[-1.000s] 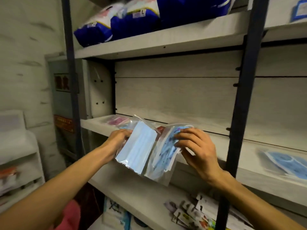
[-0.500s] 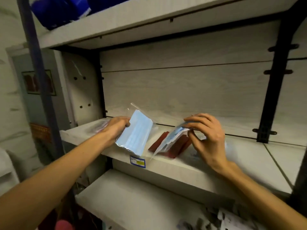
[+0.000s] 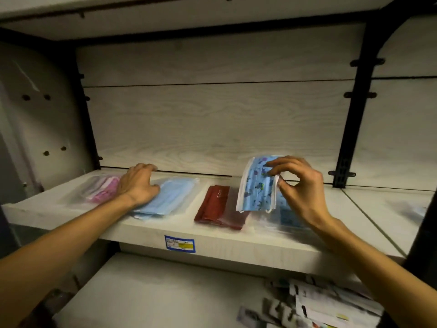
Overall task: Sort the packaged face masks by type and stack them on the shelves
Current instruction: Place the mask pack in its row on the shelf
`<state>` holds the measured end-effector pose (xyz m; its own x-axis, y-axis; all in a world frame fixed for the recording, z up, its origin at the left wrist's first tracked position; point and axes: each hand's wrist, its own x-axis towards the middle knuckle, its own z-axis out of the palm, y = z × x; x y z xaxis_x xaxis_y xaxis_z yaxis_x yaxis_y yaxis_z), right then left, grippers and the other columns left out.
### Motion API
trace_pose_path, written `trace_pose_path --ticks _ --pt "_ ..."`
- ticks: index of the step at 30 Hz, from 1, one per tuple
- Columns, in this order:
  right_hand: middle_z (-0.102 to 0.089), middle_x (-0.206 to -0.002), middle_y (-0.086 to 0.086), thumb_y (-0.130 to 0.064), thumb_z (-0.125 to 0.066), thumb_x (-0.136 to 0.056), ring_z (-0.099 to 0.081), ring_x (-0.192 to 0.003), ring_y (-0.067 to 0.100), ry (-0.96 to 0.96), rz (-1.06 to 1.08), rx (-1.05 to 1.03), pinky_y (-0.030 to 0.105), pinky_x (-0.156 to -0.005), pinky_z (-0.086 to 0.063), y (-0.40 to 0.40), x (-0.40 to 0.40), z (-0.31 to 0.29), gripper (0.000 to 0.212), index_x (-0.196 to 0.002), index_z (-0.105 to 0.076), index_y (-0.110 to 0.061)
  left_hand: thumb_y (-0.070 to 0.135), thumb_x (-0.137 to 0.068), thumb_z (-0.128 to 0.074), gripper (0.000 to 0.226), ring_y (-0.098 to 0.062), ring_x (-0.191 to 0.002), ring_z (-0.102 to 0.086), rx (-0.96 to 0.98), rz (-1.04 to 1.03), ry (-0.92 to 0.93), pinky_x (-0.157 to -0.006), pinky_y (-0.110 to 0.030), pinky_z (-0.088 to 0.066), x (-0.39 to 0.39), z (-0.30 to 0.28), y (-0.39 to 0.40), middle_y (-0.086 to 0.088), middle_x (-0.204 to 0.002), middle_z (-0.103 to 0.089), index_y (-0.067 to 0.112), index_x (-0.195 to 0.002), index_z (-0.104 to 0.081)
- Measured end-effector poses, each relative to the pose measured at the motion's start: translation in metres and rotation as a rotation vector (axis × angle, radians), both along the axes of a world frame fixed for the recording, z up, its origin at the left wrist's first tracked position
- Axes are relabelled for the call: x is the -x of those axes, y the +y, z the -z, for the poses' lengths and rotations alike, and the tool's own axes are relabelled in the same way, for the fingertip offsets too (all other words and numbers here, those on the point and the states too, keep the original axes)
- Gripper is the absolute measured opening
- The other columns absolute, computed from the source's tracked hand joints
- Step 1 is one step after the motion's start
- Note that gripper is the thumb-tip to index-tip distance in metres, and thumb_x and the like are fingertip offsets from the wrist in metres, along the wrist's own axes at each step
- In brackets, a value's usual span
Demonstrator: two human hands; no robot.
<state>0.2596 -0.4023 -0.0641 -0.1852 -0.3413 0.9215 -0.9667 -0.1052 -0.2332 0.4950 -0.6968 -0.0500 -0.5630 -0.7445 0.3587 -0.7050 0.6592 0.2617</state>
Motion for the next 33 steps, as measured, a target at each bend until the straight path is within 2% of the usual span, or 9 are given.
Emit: trace_pose_path --ticks 2,5,10,16,20,24,27,30,33 --pt "-0.073 -0.107 -0.003 0.014 -0.066 -0.075 -0.064 -0.109 0.01 -0.051 0.019 -0.006 0.032 -0.096 -0.051 0.001 -0.002 -0.001 0.031 -0.089 -0.075 -0.012 0.024 -0.091 -0.068 0.047 -0.028 -0.132 -0.049 0.019 0.132 0.038 -0.107 -0.038 -0.042 0.007 -0.004 0.005 -0.006 -0.145 -0.054 0.02 -0.137 -0.058" --pt "-0.074 -0.108 -0.001 0.016 -0.065 -0.073 -0.065 -0.11 0.014 -0.112 0.055 -0.031 0.035 -0.095 -0.052 0.004 -0.004 0.003 0.033 -0.089 -0.076 -0.011 0.028 -0.093 -0.066 0.036 -0.024 -0.127 -0.053 0.09 0.305 0.076 -0.105 -0.036 -0.041 0.02 -0.004 0.021 -0.001 -0.139 -0.059 0.023 -0.128 -0.064" --pt "-0.073 -0.11 -0.003 0.01 -0.069 -0.079 -0.066 -0.109 0.014 -0.097 0.199 -0.183 0.034 -0.096 -0.054 0.024 0.013 0.015 0.029 -0.088 -0.078 -0.017 0.045 -0.1 -0.055 0.039 -0.021 -0.13 -0.049 0.205 0.49 0.01 -0.108 -0.037 -0.036 0.046 -0.003 0.055 0.002 -0.141 -0.055 0.025 -0.133 -0.059" --pt "-0.076 -0.104 0.0 0.022 -0.054 -0.068 -0.071 -0.098 0.023 -0.03 0.41 -0.571 0.043 -0.088 -0.058 0.047 0.033 0.01 0.055 -0.089 -0.079 -0.023 0.048 -0.101 -0.05 0.037 -0.021 -0.127 -0.05 0.221 0.668 -0.005 -0.105 -0.037 -0.037 0.068 0.0 0.096 0.001 -0.138 -0.056 0.025 -0.129 -0.06" --pt "-0.071 -0.125 0.0 0.013 -0.049 -0.069 -0.065 -0.113 0.024 -0.127 0.534 -0.916 0.038 -0.093 -0.054 0.056 0.03 0.001 0.066 -0.11 -0.075 -0.032 0.051 -0.102 -0.045 0.04 -0.02 -0.121 -0.051 0.267 0.758 -0.073 -0.103 -0.037 -0.038 0.081 0.006 0.124 0.002 -0.13 -0.057 0.024 -0.126 -0.061" --pt "-0.063 -0.137 0.001 0.007 -0.046 -0.076 -0.06 -0.12 0.027 -0.157 0.583 -0.904 0.029 -0.091 -0.05 0.069 0.009 0.003 0.068 -0.131 -0.063 -0.03 0.052 -0.103 -0.041 0.041 -0.023 -0.121 -0.05 0.264 0.829 -0.099 -0.097 -0.034 -0.035 0.09 0.014 0.153 0.0 -0.13 -0.055 0.023 -0.126 -0.059" --pt "-0.055 -0.146 0.003 -0.009 -0.052 -0.092 -0.056 -0.127 0.027 -0.069 0.612 -0.895 0.04 -0.098 -0.052 0.093 -0.012 0.008 0.053 -0.142 -0.051 -0.026 0.051 -0.103 -0.042 0.045 -0.022 -0.127 -0.049 0.282 0.866 -0.078 -0.103 -0.034 -0.035 0.093 0.018 0.177 0.0 -0.137 -0.054 0.021 -0.134 -0.055" --pt "-0.044 -0.155 0.002 -0.022 -0.053 -0.099 -0.051 -0.133 0.025 -0.013 0.636 -0.907 0.045 -0.1 -0.051 0.128 -0.035 0.01 0.054 -0.151 -0.038 -0.024 0.052 -0.102 -0.043 0.05 -0.023 -0.129 -0.049 0.271 0.885 -0.046 -0.104 -0.033 -0.034 0.093 0.021 0.202 -0.001 -0.143 -0.052 0.02 -0.139 -0.05" --pt "-0.049 -0.151 0.003 -0.017 -0.049 -0.101 -0.049 -0.135 0.023 0.115 0.584 -0.853 0.041 -0.101 -0.052 0.168 -0.059 0.007 0.048 -0.149 -0.044 -0.021 0.054 -0.101 -0.045 0.061 -0.025 -0.132 -0.049 0.254 0.91 -0.008 -0.106 -0.036 -0.037 0.091 0.023 0.235 -0.003 -0.149 -0.049 0.017 -0.148 -0.039"
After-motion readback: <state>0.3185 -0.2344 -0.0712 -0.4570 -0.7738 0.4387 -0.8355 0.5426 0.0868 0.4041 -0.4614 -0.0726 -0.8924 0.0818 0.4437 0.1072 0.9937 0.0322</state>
